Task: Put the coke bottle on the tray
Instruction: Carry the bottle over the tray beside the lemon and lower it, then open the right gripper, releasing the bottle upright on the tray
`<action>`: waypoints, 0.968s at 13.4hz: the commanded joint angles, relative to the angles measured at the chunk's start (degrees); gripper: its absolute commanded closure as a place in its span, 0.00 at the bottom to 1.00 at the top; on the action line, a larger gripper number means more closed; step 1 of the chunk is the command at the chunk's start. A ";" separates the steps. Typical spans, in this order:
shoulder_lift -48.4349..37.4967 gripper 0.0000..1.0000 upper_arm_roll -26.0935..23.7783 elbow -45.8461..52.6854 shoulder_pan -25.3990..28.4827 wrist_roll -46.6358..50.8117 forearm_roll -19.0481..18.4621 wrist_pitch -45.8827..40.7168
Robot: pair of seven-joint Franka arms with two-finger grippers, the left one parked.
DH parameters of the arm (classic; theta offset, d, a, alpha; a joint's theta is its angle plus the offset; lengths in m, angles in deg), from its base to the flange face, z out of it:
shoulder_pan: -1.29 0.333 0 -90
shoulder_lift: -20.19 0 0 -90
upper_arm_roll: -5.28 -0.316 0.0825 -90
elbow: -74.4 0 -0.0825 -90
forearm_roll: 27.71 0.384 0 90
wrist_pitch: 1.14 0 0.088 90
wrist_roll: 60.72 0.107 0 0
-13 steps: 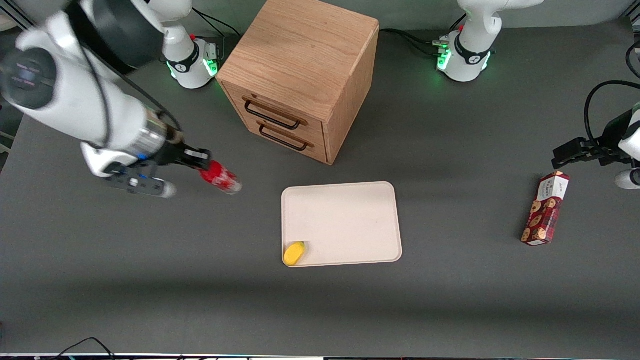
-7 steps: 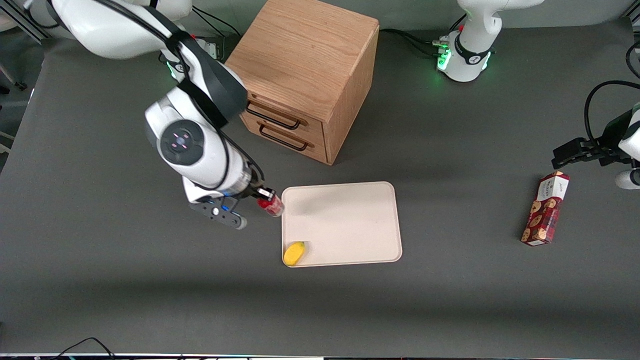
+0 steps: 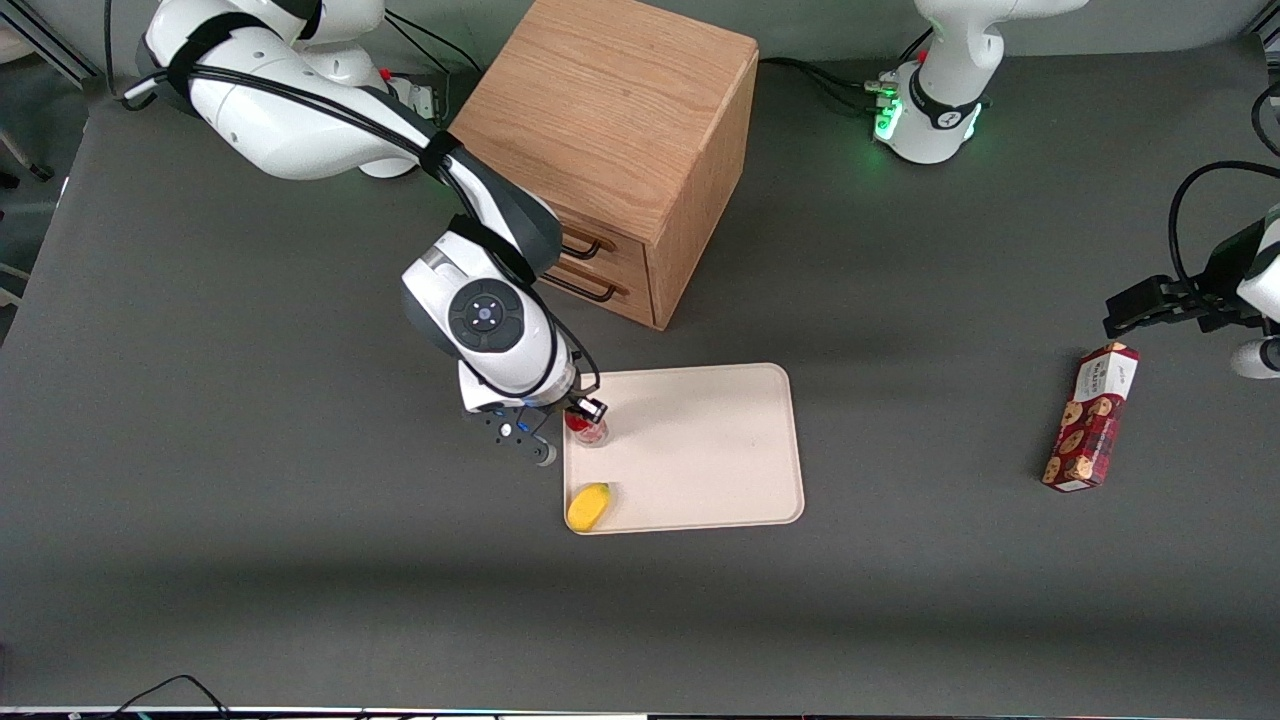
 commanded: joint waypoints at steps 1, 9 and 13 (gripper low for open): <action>-0.26 0.01 -0.99 -0.14 -0.62 1.87 -2.01 0.72; -17.01 0.00 -1.79 9.45 -4.73 -20.59 1.40 -25.79; -33.00 0.00 13.63 6.91 -7.55 -43.07 17.38 -36.35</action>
